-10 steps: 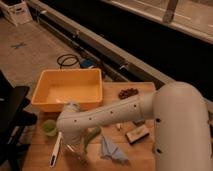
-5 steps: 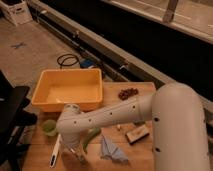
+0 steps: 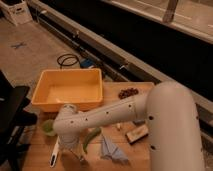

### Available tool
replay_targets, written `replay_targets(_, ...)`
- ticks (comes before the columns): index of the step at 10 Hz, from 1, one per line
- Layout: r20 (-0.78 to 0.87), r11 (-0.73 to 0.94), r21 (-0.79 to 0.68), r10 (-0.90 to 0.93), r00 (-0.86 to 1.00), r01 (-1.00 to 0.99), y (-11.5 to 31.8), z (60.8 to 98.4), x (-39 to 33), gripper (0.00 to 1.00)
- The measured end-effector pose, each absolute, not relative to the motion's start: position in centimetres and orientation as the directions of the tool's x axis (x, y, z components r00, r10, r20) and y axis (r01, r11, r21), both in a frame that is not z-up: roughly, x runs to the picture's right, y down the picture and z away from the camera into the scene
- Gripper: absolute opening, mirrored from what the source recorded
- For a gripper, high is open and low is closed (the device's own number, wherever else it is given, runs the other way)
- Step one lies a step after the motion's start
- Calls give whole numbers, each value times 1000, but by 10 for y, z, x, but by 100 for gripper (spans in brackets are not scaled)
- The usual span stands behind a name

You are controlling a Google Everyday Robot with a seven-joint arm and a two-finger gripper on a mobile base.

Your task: Place fork in table surface

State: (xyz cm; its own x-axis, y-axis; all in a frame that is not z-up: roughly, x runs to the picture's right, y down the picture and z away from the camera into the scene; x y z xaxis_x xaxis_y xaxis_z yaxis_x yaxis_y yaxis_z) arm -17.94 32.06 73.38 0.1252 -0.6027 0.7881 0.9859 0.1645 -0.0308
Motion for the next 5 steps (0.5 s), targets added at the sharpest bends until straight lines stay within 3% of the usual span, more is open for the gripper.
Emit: replay_targets(5, 799, 147, -39, -589, 119, 988, 324, 737, -178, 65)
